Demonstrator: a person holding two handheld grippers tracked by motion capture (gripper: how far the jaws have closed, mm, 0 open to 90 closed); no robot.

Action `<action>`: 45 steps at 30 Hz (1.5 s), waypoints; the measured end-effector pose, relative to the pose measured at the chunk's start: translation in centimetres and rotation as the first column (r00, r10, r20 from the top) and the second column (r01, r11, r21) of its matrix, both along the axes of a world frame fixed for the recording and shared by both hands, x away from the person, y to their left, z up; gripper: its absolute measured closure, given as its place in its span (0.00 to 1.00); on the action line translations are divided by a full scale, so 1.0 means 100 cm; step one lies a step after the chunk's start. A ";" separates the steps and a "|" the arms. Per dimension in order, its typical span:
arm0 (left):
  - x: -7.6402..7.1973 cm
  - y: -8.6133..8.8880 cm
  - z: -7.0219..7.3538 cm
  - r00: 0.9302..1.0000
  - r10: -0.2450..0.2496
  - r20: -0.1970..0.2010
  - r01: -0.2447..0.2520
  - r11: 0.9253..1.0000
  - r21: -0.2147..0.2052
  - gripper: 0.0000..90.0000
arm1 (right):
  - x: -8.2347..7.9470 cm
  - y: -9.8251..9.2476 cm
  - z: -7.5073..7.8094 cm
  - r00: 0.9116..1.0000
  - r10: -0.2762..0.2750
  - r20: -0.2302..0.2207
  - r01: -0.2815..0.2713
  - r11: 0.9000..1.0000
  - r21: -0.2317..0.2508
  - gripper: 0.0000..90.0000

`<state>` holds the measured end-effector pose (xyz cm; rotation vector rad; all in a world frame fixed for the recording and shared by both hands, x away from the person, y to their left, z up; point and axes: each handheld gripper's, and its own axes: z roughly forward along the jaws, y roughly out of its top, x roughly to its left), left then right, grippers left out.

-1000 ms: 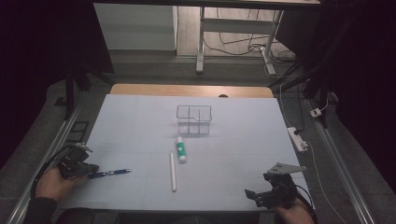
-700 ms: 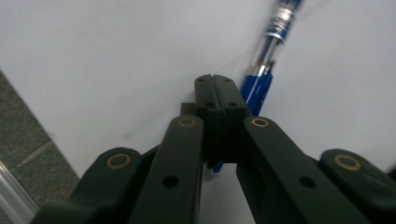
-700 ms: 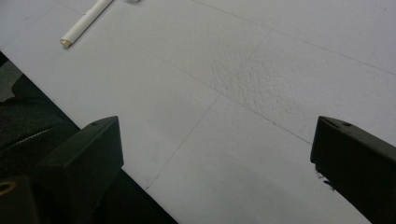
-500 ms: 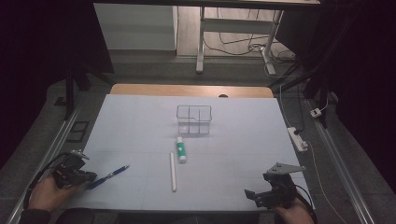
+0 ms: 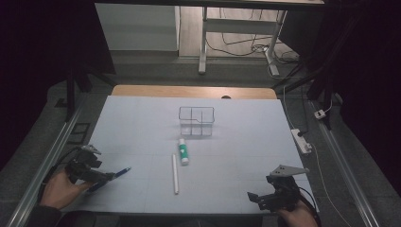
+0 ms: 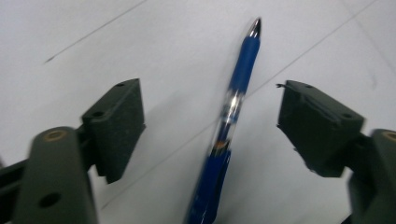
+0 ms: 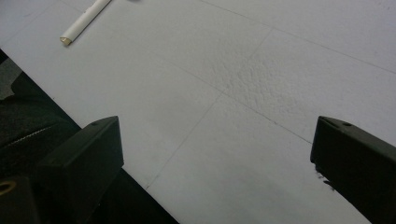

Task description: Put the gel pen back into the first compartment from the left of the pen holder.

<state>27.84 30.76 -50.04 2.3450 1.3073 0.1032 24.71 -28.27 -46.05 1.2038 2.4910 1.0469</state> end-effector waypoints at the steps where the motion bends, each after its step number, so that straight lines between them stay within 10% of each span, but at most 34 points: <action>1: 0.001 -0.001 0.000 1.000 -0.005 -0.004 0.005 1.000 -0.007 0.21 | 0.000 0.000 0.000 1.000 0.000 0.000 0.000 1.000 -0.001 0.02; 8: 0.012 -0.015 -0.006 0.997 -0.076 -0.008 0.076 0.997 -0.031 0.00 | 0.000 0.001 0.000 1.000 0.007 -0.001 -0.007 1.000 -0.004 0.02; 15: 0.023 -0.023 -0.014 0.994 -0.108 0.017 0.109 0.993 -0.050 0.00 | 0.000 0.001 0.000 1.000 0.011 -0.003 -0.011 1.000 -0.005 0.02; 31: 0.027 -0.050 -0.030 0.984 -0.175 -0.030 0.177 0.974 0.141 0.00 | 0.000 0.001 0.000 1.000 0.014 -0.003 -0.015 1.000 -0.007 0.02; 45: 0.022 -0.047 -0.017 0.982 -0.186 -0.018 0.186 0.972 0.142 0.61 | 0.000 0.001 0.000 1.000 0.015 -0.005 -0.015 1.000 -0.009 0.02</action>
